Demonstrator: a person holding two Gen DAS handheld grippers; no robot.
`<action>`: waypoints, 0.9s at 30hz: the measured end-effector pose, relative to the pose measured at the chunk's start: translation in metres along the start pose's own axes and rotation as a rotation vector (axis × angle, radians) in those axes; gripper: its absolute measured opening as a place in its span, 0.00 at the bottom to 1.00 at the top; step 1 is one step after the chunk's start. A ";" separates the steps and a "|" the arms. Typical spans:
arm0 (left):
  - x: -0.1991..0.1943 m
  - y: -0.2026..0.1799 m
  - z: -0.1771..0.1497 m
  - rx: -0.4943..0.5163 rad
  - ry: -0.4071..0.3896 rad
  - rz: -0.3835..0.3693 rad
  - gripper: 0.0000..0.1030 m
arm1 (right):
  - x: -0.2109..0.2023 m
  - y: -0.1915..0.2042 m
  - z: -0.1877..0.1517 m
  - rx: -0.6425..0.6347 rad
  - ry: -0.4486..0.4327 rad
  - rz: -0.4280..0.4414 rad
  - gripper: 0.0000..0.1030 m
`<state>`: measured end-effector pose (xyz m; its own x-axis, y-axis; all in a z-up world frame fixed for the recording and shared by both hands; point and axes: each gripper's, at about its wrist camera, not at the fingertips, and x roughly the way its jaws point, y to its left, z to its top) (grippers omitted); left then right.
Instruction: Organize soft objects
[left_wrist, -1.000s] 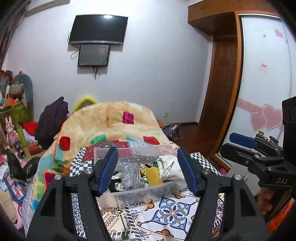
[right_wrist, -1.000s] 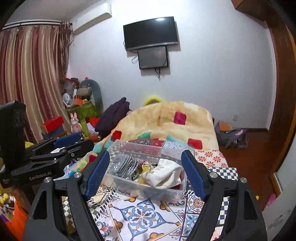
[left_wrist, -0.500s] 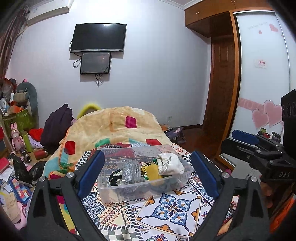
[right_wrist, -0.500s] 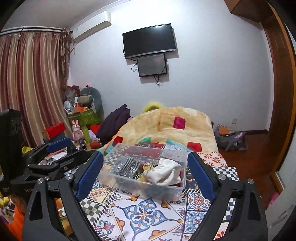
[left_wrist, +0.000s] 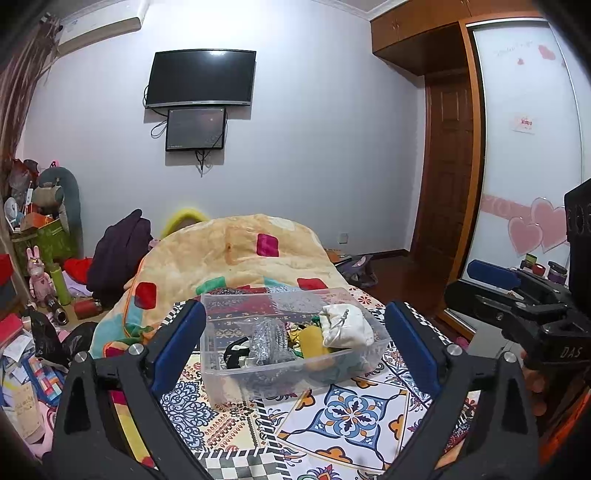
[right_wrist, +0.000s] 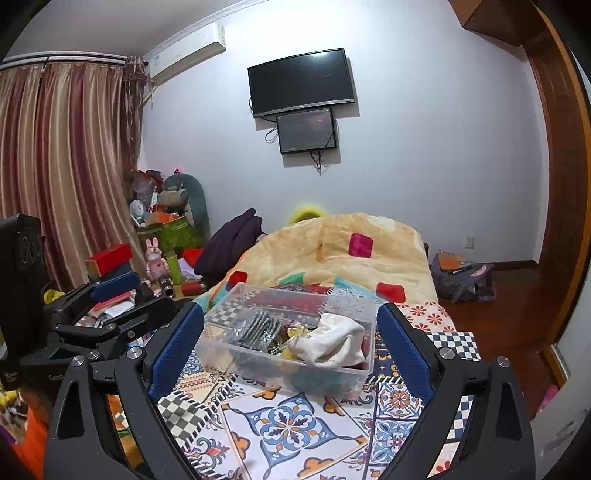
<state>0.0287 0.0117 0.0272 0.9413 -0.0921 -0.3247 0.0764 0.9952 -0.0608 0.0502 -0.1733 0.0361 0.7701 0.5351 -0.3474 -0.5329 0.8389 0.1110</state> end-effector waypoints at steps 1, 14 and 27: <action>-0.001 0.000 0.000 -0.001 -0.001 0.001 0.96 | 0.000 0.000 0.000 0.000 -0.001 0.001 0.92; -0.001 0.000 -0.001 0.000 -0.004 0.005 0.96 | -0.003 0.001 0.002 -0.004 -0.010 0.007 0.93; -0.004 -0.002 0.000 -0.002 -0.004 0.000 0.97 | -0.005 0.003 0.004 -0.006 -0.018 0.015 0.94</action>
<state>0.0250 0.0102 0.0280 0.9427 -0.0922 -0.3206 0.0758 0.9951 -0.0632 0.0465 -0.1727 0.0419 0.7678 0.5496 -0.3293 -0.5467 0.8300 0.1107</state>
